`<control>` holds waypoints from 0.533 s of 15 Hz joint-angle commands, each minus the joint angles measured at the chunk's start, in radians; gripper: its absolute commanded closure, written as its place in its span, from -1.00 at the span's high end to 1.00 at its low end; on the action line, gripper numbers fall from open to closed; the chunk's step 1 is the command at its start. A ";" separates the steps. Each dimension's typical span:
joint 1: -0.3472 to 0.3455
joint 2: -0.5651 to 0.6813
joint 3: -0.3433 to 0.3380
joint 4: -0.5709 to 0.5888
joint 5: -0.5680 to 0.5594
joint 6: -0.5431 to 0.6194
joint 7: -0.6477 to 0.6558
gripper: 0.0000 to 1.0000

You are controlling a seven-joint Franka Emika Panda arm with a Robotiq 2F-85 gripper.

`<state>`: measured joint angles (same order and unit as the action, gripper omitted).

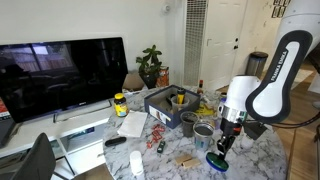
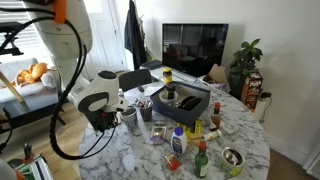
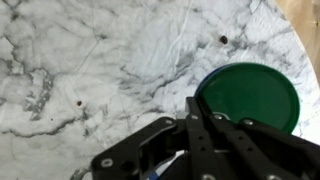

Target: Put the green lid on top of the blue lid then stack them up together

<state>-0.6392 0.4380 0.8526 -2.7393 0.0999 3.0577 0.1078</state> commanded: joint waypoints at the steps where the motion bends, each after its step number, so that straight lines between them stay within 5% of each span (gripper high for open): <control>1: -0.050 -0.103 0.078 -0.014 0.069 -0.131 -0.042 -0.98; 8: -0.246 -0.333 0.326 -0.013 0.175 -0.328 -0.070 -0.98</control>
<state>-0.7856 0.2402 1.0579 -2.7389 0.2022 2.8050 0.0723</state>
